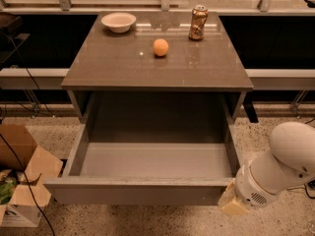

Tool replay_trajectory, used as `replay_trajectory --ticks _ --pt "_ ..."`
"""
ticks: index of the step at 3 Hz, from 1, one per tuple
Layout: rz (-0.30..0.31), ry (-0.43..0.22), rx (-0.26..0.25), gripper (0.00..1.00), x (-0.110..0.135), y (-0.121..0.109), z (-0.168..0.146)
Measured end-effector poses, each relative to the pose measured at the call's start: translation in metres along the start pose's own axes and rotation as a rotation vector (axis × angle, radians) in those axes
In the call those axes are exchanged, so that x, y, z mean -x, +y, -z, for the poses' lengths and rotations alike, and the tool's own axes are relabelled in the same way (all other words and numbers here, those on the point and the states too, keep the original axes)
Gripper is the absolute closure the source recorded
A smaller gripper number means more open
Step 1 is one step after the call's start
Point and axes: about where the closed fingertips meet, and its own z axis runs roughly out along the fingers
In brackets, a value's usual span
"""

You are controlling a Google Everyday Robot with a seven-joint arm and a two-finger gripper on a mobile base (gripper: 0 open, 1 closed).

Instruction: Close top drawer

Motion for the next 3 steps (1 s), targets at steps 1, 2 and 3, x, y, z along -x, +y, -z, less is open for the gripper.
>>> replay_trajectory --ticks 1,2,3 --pt "0.0 0.0 0.0 1.0 0.0 0.0 0.0" --pt "-0.038 -0.038 -0.043 1.0 0.0 -0.008 -0.003" --pt "-0.032 -0.057 -0.082 1.0 0.008 -0.021 -0.003"
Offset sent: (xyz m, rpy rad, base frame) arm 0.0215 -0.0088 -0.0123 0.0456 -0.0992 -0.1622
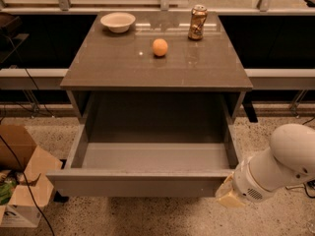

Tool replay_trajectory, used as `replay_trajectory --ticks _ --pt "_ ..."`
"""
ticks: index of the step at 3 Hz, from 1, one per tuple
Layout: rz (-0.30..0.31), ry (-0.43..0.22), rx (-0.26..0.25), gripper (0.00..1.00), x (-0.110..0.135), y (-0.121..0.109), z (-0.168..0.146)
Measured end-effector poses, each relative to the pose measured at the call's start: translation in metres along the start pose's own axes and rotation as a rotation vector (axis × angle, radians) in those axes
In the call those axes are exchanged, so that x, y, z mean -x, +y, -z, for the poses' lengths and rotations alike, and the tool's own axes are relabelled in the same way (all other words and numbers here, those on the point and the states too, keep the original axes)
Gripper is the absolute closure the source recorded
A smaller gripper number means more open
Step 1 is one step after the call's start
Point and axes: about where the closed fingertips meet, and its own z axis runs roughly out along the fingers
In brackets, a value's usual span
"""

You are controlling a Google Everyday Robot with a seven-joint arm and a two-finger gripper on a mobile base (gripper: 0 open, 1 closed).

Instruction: Close top drawer

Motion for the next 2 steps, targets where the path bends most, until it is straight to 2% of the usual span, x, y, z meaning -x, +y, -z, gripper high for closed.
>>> replay_trajectory --ticks 1,2 --pt "0.037 -0.031 -0.052 1.0 0.0219 -0.03 0.0013" --pt "0.038 -0.033 -0.054 1.0 0.0221 -0.0307 0.0015"
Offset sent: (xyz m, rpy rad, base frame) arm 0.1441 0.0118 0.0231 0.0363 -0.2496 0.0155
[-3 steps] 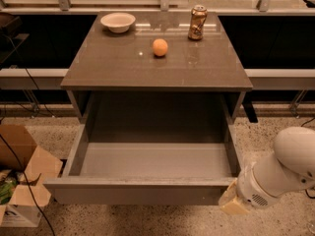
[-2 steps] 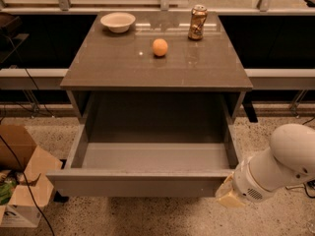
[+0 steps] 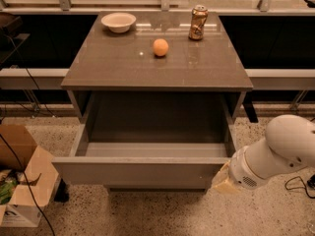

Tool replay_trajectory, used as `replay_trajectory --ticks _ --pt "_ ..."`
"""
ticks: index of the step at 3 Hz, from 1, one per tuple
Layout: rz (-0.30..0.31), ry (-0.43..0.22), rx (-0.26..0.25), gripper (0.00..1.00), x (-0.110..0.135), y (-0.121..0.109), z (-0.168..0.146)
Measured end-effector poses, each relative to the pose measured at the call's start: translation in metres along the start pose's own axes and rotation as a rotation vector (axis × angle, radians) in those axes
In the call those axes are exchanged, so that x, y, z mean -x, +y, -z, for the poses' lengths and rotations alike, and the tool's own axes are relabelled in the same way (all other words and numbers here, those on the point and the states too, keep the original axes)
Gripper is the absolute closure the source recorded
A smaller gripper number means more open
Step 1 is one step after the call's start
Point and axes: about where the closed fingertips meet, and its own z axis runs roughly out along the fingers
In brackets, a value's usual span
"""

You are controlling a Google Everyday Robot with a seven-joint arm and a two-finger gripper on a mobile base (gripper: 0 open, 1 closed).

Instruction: Close top drawer

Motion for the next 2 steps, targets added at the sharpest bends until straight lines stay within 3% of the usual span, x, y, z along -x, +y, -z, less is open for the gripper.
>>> replay_trajectory --ticks 1,2 --pt "0.023 -0.043 -0.037 0.82 0.0213 -0.0364 -0.0017" --pt "0.027 -0.049 -0.041 0.51 0.0245 -0.0426 -0.002"
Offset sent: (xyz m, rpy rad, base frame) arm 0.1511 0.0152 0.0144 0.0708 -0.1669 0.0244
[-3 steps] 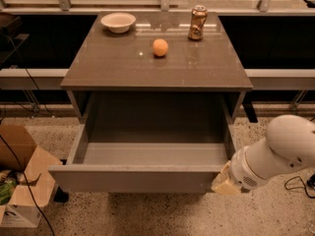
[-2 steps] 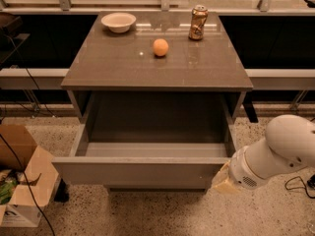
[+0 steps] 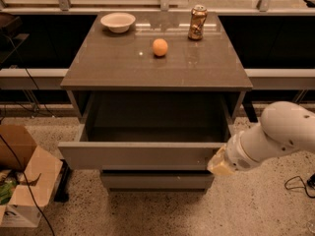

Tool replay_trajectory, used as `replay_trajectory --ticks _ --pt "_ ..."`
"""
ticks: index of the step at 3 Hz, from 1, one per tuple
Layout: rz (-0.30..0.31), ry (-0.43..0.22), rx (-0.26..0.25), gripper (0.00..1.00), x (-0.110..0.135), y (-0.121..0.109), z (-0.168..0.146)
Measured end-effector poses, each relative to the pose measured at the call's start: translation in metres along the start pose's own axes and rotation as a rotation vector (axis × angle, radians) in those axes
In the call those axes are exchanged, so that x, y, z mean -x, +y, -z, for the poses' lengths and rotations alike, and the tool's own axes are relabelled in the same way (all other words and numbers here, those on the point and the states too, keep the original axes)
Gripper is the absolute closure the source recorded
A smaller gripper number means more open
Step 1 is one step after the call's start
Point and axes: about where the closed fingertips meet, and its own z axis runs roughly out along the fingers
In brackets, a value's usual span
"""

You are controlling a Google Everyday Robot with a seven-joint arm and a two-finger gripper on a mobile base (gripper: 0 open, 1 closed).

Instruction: Close top drawer

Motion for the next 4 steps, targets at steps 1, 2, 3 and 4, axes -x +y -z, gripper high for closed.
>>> replay_trajectory --ticks 1,2,3,4 --pt "0.025 -0.031 -0.02 0.28 0.024 -0.04 -0.006" --pt "0.038 -0.042 -0.027 0.05 0.035 -0.057 -0.009" --pt "0.052 -0.054 -0.031 0.0 0.047 -0.074 -0.012" --pt "0.064 -0.07 -0.026 0.0 0.059 -0.085 -0.015"
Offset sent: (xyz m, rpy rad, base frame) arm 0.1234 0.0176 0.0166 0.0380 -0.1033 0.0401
